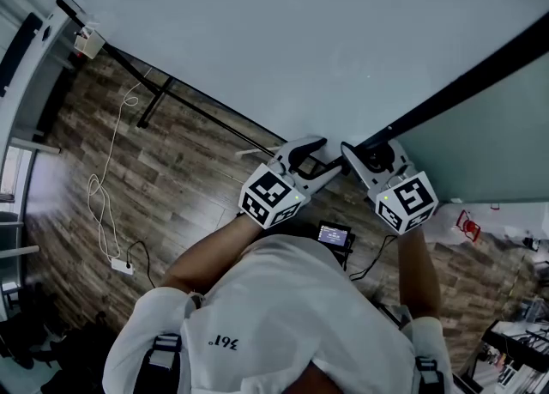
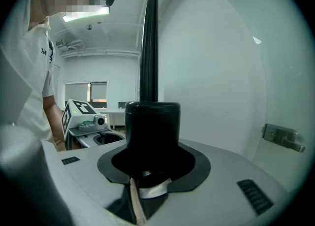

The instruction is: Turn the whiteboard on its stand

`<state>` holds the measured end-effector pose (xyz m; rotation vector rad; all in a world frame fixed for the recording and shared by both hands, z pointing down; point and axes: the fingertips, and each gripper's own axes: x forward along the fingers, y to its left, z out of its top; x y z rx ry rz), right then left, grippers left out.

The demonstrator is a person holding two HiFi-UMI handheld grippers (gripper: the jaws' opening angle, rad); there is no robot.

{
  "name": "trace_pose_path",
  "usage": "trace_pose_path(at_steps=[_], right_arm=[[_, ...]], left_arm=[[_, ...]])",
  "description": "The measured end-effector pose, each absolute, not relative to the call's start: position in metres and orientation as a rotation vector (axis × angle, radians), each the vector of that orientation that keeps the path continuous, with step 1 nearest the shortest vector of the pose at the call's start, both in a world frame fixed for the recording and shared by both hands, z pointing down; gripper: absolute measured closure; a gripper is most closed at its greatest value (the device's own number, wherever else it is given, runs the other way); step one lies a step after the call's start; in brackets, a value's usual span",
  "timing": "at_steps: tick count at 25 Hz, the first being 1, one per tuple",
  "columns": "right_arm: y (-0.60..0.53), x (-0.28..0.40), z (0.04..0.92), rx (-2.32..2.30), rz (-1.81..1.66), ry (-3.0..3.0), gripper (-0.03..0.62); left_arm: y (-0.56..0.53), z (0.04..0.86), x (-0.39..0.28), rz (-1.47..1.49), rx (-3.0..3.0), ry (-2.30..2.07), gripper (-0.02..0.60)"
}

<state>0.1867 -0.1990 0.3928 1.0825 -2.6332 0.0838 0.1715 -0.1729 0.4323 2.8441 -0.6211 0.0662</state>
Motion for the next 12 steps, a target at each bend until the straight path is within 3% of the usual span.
trace_pose_path(at_steps=[12], right_arm=[[-0.220,0.156,0.391,1.062,0.072,-2.659,0.427]], left_arm=[[-0.194,0.429,0.144,0.035,2.813,-0.699,0.347]])
